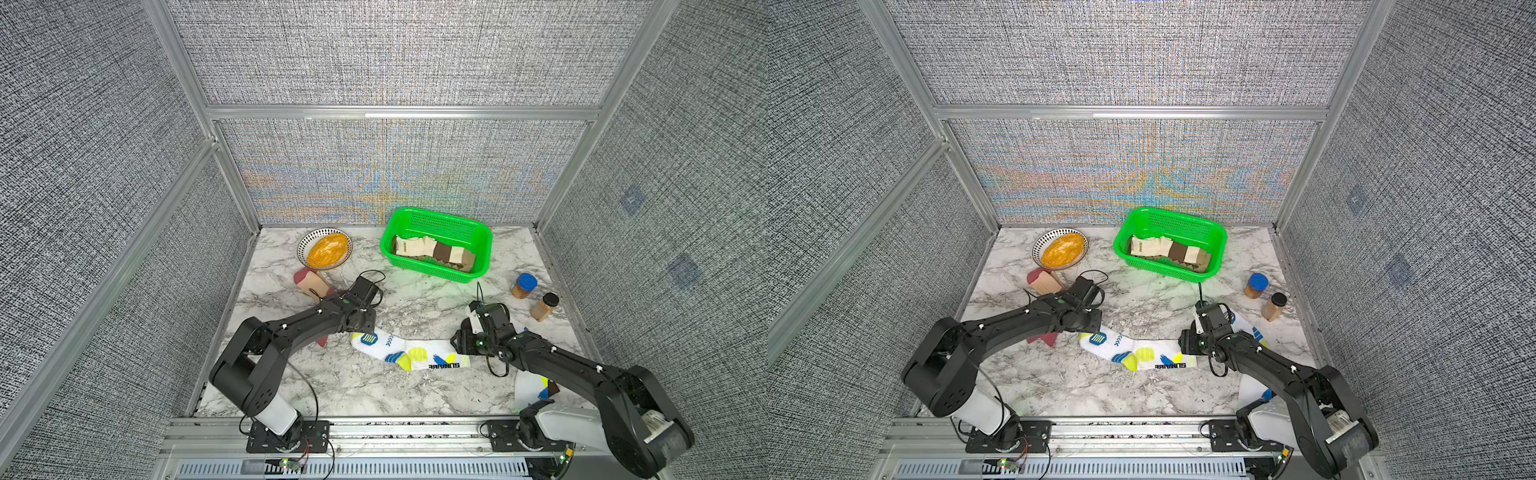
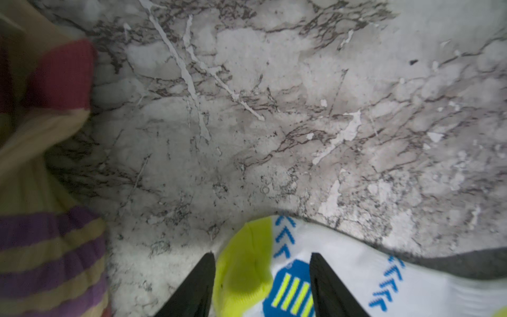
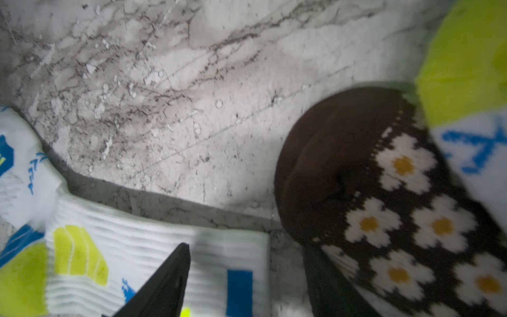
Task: Place the socks together as a pair
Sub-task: Adjust the sock at the center of the board.
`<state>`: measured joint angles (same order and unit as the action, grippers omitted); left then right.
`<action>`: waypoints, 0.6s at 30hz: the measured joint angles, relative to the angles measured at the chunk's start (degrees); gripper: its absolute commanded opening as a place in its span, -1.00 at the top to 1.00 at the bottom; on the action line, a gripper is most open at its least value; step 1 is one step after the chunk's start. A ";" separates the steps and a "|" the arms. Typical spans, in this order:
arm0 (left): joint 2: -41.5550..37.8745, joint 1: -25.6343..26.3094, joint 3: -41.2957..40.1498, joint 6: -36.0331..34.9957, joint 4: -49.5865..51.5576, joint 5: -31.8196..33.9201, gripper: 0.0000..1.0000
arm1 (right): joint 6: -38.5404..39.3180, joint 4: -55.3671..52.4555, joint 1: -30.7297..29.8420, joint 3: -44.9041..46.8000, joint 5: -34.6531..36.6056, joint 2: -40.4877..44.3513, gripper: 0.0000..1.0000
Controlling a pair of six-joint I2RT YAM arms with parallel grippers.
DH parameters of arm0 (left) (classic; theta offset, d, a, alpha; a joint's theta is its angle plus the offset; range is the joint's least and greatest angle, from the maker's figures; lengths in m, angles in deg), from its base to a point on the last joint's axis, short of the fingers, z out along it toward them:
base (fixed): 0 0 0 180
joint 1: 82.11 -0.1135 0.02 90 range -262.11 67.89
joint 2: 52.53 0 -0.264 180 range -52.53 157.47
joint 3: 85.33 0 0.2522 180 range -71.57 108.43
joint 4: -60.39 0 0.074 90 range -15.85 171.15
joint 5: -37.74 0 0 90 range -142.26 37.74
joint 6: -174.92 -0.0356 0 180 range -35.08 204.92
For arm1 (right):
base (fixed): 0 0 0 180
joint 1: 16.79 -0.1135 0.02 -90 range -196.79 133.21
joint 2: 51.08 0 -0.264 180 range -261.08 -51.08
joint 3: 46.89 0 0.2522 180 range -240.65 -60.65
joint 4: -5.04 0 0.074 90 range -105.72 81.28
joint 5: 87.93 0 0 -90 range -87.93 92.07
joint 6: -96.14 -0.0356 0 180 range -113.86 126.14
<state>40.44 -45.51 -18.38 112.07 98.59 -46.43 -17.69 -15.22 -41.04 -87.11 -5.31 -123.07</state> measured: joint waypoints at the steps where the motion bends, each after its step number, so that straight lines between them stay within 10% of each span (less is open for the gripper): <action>1: 1.51 -0.04 0.48 -0.37 -0.22 0.00 -0.12 | 0.02 1.09 0.00 -0.20 0.04 -0.85 -0.32; 12: 5.03 -0.74 -1.36 -2.93 -7.50 -3.06 0.80 | -0.42 2.80 -1.64 -1.01 -2.01 -3.43 0.94; 18: -1.07 -0.79 -2.45 -3.17 -6.80 -4.50 0.92 | -0.44 2.73 -3.19 -2.69 -6.43 0.79 1.00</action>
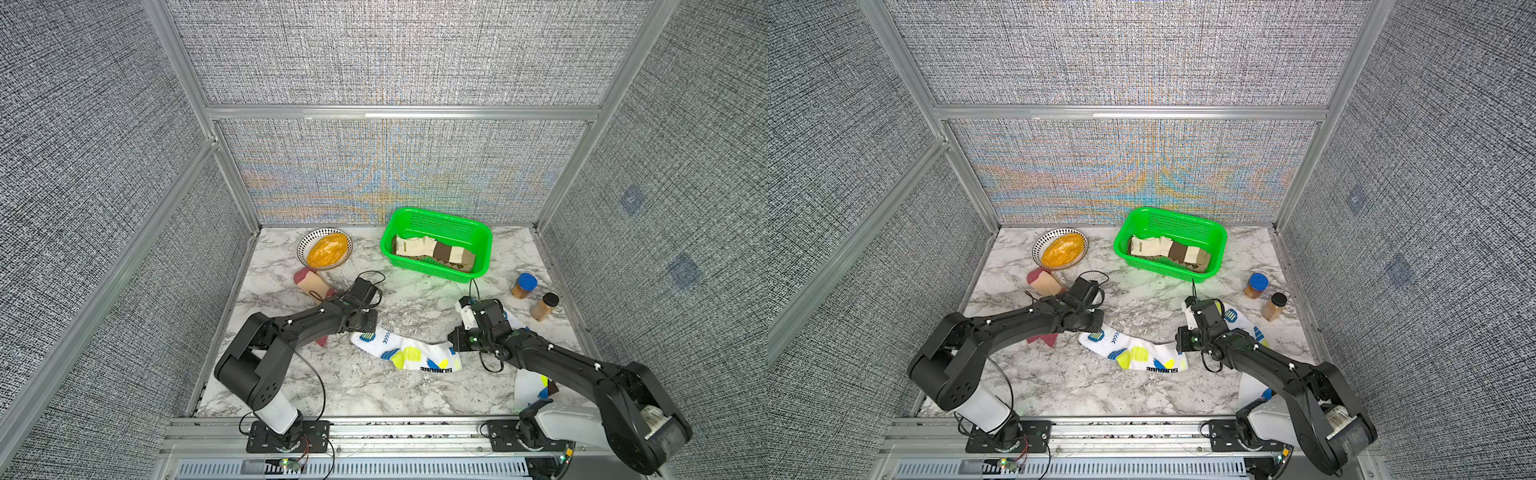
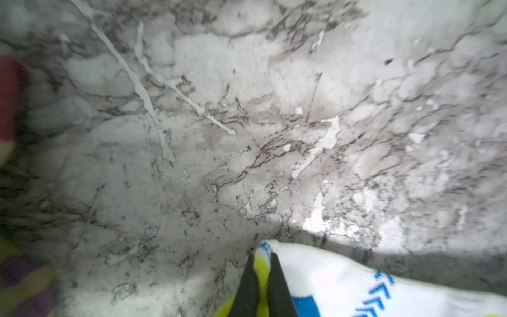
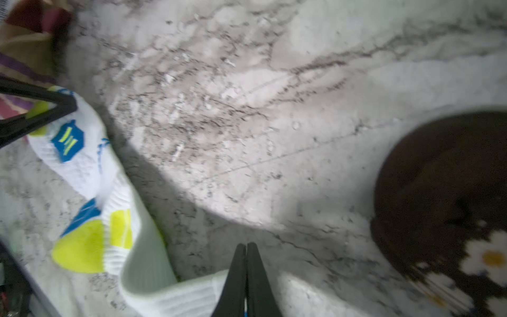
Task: Place the socks together as a pair
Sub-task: Adjust the sock at the center of the board.
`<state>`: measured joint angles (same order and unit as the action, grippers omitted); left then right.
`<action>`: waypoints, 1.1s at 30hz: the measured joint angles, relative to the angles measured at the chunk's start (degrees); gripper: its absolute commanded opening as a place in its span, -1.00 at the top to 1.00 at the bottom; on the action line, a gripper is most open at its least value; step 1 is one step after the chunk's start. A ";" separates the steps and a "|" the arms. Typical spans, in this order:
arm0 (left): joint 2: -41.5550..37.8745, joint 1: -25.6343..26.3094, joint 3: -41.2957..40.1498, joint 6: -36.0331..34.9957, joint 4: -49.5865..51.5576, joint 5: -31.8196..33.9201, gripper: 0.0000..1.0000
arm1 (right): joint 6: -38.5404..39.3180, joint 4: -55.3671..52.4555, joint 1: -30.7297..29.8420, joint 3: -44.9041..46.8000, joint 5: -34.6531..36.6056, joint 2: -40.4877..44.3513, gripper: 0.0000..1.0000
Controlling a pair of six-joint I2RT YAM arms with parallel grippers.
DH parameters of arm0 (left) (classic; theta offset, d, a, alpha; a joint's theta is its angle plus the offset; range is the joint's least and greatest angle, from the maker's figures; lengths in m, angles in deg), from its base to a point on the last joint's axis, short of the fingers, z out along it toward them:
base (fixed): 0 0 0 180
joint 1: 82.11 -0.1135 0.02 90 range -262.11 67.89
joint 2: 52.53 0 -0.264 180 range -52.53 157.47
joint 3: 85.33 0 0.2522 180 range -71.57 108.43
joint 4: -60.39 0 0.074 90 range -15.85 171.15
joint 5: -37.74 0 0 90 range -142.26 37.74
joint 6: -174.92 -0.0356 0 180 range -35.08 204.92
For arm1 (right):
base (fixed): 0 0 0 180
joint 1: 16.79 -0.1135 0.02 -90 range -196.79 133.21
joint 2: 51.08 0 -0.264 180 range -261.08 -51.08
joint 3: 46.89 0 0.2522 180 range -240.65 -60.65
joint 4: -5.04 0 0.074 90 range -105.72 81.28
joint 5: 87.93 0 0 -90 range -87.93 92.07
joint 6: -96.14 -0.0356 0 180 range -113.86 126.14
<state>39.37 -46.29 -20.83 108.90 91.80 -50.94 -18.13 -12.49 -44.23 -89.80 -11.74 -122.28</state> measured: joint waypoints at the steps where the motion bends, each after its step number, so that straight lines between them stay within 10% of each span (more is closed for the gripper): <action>1: -1.49 -0.02 0.02 -0.13 -0.11 0.15 0.93 | 0.26 0.22 -0.09 -0.87 -0.44 0.50 1.00; 9: -13.75 -0.07 1.25 -3.96 -1.53 4.33 0.95 | 6.78 1.03 -0.07 -12.52 2.01 -2.43 0.98; 14: -22.08 0.39 2.49 -8.44 -4.70 5.79 0.95 | 10.43 1.79 0.87 -21.49 1.92 -7.76 0.12; 19: -27.91 6.82 0.98 -17.31 -11.58 6.14 0.98 | 10.95 3.74 5.42 -28.50 -2.43 -10.67 -0.20; 33: -40.50 29.90 -24.11 -25.42 -12.57 20.61 0.96 | 10.01 1.51 5.46 -23.52 -10.82 -10.58 -0.29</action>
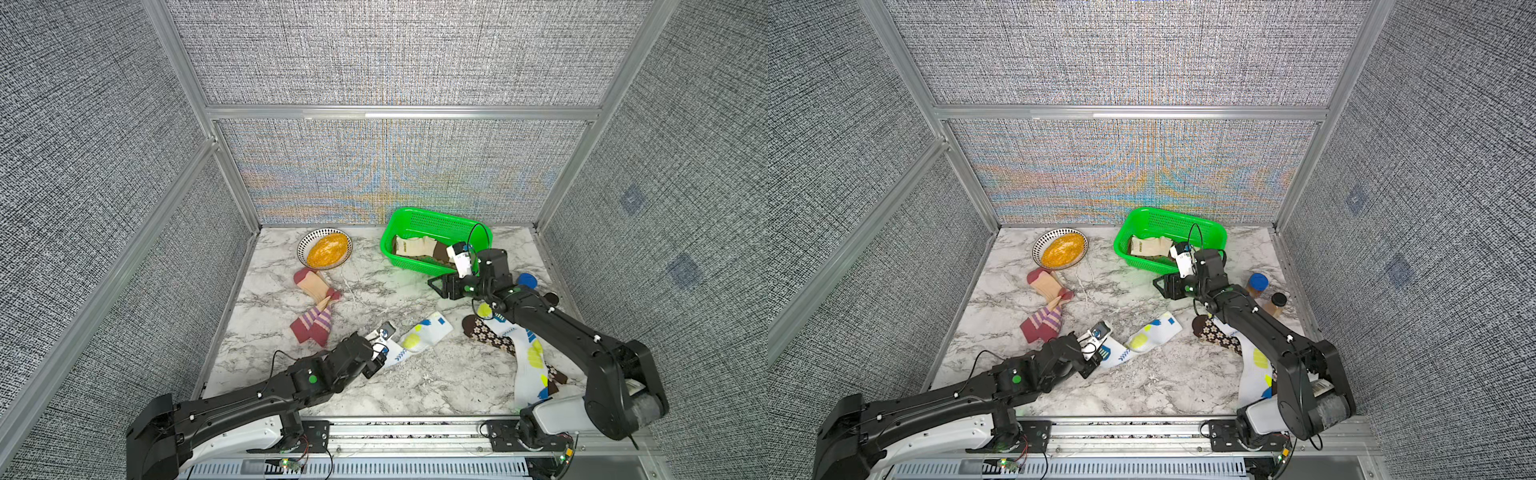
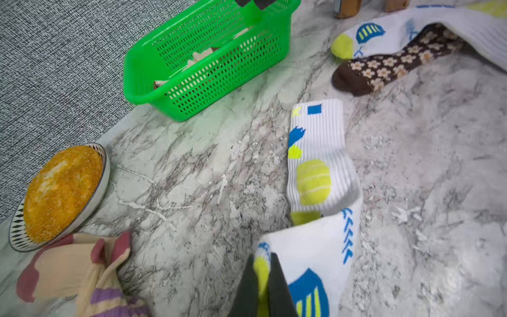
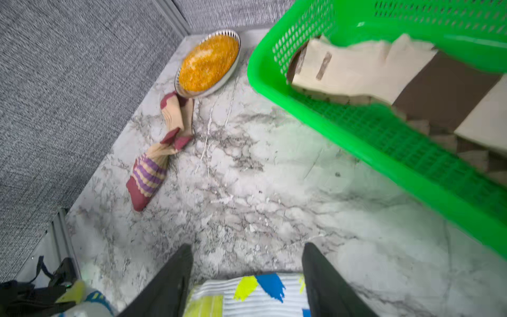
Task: Place the socks together as a pair
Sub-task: Adjust the sock at the center of the board.
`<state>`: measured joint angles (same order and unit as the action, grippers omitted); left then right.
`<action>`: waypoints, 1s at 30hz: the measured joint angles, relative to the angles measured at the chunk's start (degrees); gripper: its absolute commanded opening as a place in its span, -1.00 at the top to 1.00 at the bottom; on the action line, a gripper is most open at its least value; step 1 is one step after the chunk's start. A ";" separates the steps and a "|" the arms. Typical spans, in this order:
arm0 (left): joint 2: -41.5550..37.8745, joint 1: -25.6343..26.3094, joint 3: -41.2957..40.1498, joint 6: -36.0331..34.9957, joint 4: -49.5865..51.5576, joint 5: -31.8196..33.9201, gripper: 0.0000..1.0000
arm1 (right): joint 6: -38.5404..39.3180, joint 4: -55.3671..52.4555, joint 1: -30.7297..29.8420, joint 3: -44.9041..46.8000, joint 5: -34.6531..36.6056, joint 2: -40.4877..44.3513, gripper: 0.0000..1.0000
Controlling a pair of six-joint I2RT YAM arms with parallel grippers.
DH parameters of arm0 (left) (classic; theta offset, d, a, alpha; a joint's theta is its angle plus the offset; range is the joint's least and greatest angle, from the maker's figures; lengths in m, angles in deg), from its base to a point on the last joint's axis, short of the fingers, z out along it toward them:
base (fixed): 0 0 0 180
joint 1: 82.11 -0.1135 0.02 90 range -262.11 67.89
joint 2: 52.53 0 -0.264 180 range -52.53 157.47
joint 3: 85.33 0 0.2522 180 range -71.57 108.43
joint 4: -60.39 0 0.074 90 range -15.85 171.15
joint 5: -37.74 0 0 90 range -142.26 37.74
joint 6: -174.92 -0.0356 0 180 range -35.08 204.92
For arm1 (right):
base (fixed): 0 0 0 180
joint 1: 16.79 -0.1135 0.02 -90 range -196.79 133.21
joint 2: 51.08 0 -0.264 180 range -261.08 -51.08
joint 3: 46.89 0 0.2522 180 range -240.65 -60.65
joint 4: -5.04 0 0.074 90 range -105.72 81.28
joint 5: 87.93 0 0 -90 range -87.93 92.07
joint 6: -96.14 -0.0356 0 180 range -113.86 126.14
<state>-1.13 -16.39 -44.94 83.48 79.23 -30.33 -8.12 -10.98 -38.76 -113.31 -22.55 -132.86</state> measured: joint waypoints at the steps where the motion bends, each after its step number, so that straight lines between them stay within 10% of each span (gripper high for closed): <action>1: -0.57 1.09 -0.94 0.02 -0.24 1.03 0.96 | -0.02 -0.22 -0.90 0.90 0.15 -0.68 -0.25; 9: 5.84 8.59 0.61 -1.22 -0.48 9.42 0.99 | -5.53 1.66 -7.93 9.66 2.56 -4.92 0.42; 19: 5.99 14.43 0.33 -4.42 -0.98 17.35 0.93 | -14.64 9.31 -12.48 20.63 7.76 -5.62 0.73; 30: -7.04 17.03 1.92 2.78 6.29 23.61 -0.17 | -27.04 23.04 -9.90 24.35 19.17 -7.48 0.82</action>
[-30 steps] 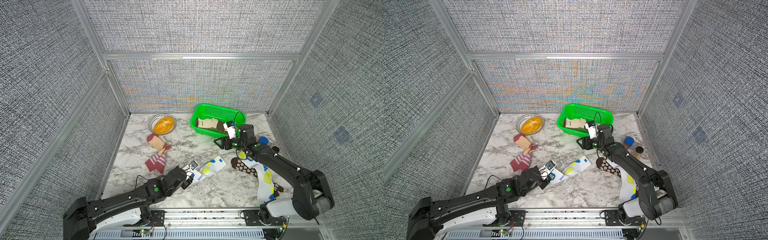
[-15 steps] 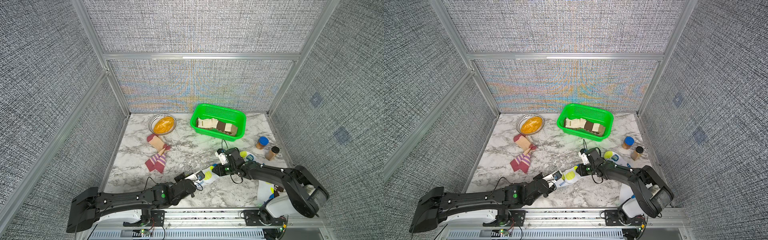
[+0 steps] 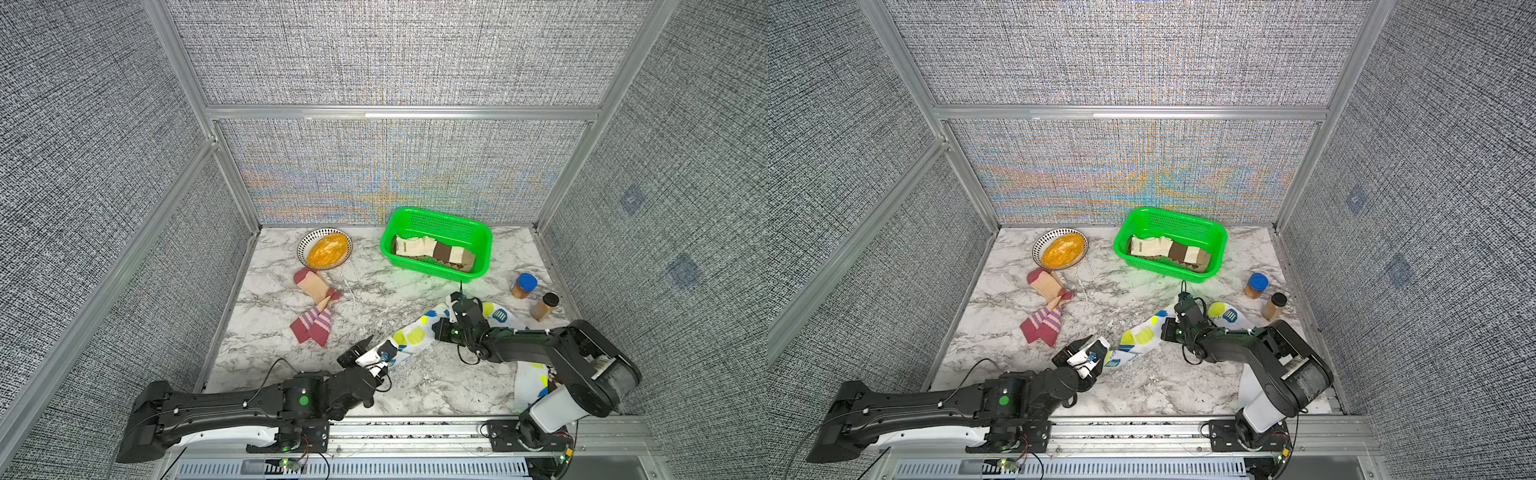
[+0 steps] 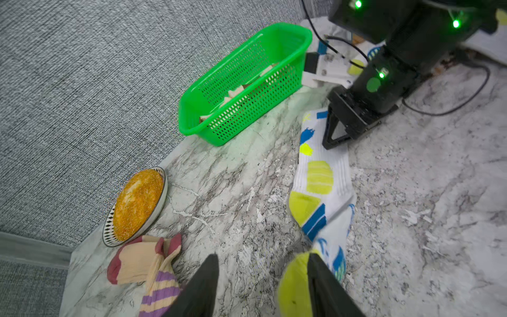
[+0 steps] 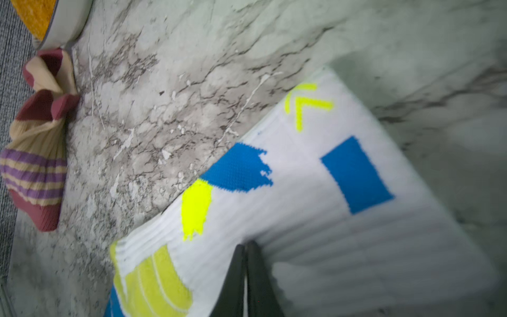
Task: Place the socks together as a pair
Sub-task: Adjust the sock at the center of the board.
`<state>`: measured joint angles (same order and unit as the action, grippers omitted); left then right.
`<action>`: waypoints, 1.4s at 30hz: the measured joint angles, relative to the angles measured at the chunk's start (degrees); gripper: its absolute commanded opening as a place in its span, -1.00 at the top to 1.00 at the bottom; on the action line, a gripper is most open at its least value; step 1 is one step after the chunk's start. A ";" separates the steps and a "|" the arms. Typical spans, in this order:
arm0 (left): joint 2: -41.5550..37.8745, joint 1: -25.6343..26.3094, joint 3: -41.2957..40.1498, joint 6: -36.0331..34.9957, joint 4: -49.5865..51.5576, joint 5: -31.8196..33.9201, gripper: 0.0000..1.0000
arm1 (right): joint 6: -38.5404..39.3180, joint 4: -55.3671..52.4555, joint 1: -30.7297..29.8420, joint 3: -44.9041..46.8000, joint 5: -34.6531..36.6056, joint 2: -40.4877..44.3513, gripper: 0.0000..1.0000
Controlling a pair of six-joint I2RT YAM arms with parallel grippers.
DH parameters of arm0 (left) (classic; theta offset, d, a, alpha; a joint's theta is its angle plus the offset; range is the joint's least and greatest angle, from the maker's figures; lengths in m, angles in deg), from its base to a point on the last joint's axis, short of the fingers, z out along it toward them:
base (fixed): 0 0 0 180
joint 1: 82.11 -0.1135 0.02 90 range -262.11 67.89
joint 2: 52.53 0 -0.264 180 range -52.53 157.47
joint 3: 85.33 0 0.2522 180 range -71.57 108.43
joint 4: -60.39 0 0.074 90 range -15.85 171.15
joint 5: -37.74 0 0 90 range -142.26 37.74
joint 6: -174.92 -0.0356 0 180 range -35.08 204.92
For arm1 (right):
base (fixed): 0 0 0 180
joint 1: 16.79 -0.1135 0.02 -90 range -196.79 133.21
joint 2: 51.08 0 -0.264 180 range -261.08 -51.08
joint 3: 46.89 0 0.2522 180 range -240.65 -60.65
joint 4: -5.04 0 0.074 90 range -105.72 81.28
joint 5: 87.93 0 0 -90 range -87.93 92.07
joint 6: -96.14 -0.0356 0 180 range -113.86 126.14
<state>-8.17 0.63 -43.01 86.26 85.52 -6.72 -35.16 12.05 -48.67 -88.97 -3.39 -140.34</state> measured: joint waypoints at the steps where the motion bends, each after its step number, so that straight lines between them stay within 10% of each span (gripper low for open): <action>1: -2.34 0.00 0.26 1.46 1.55 0.22 -0.22 | -1.01 0.37 -0.04 1.01 1.03 0.96 0.82; 8: -9.20 0.00 0.11 11.50 5.09 -1.73 -0.27 | -5.44 -2.14 -1.33 5.55 3.02 9.75 0.59; 16: 7.76 -1.51 6.40 30.58 11.47 -11.91 -0.27 | -0.85 -13.46 -0.11 -1.77 2.43 20.41 -0.15; 30: 40.46 -10.05 14.53 45.46 10.32 -33.75 -0.06 | 8.46 -32.44 24.81 -0.28 5.27 31.06 -0.20; 42: 43.63 -20.65 14.05 41.31 9.81 -31.08 0.05 | 15.30 -34.60 22.18 -9.11 4.57 13.09 -0.20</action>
<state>35.46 -20.02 -28.96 127.57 95.34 -37.80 -19.86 -22.54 -26.48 -98.08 1.18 -127.24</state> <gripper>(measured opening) 0.474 0.600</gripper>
